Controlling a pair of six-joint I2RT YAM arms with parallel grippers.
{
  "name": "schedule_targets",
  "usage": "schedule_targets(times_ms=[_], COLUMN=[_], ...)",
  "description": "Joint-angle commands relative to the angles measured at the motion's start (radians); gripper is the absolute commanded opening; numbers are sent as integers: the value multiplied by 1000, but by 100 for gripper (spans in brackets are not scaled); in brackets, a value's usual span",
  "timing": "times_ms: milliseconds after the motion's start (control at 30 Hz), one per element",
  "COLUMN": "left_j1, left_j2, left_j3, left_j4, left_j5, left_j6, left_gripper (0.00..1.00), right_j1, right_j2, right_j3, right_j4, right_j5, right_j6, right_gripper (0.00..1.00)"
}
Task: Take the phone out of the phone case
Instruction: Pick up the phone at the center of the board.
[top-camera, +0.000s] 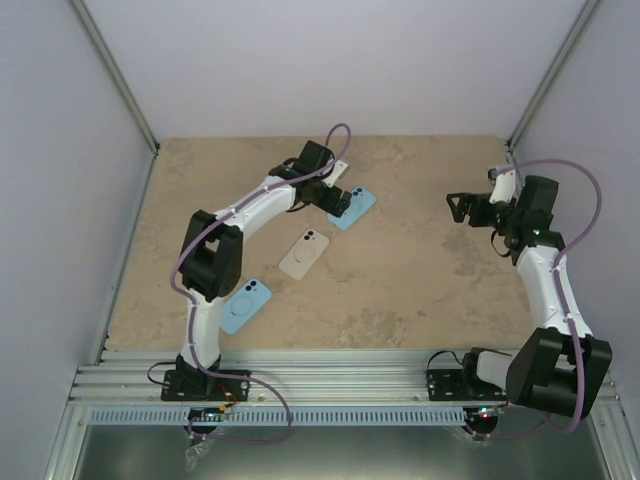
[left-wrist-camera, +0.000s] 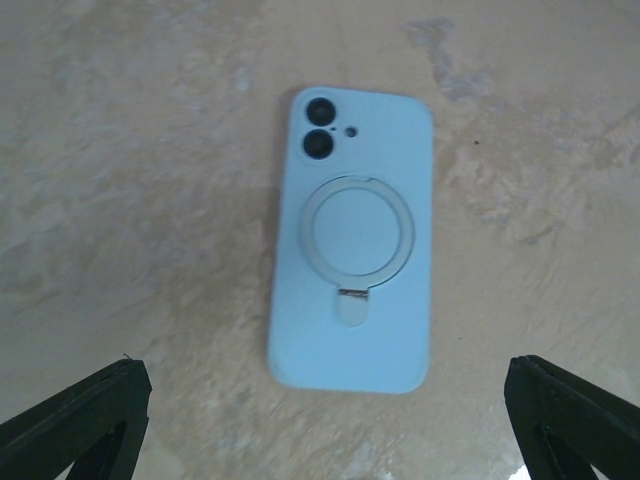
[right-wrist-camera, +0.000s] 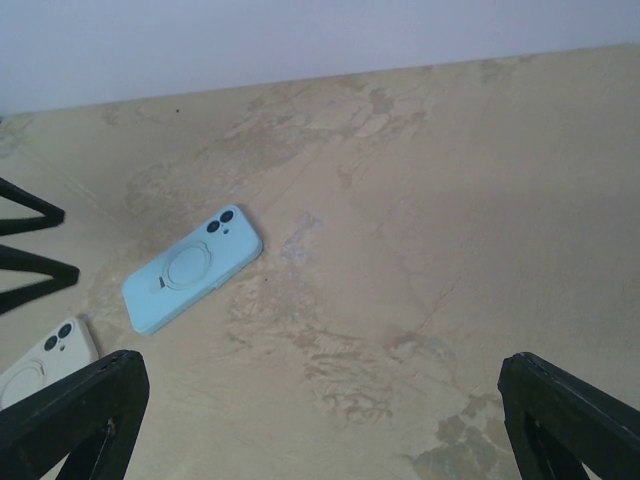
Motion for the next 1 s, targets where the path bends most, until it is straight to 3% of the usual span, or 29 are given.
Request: schedule_targets(times_ms=[0,200,967], left_j1=[-28,-42,-74], left_j2=[67,175,361], left_j3=[88,189,360], left_j4=[-57,-105,-166], left_j5=[29,11,-68], left_j6=[55,42,26], left_gripper=[99,99,100], right_j1=[-6,-5,-6], right_j2=[5,19,22], right_j3=[78,116,110], right_j4=[-32,-46,-42], right_j5=[12,7,35], right_j6=[-17,-10,-22], right_gripper=[98,98,98])
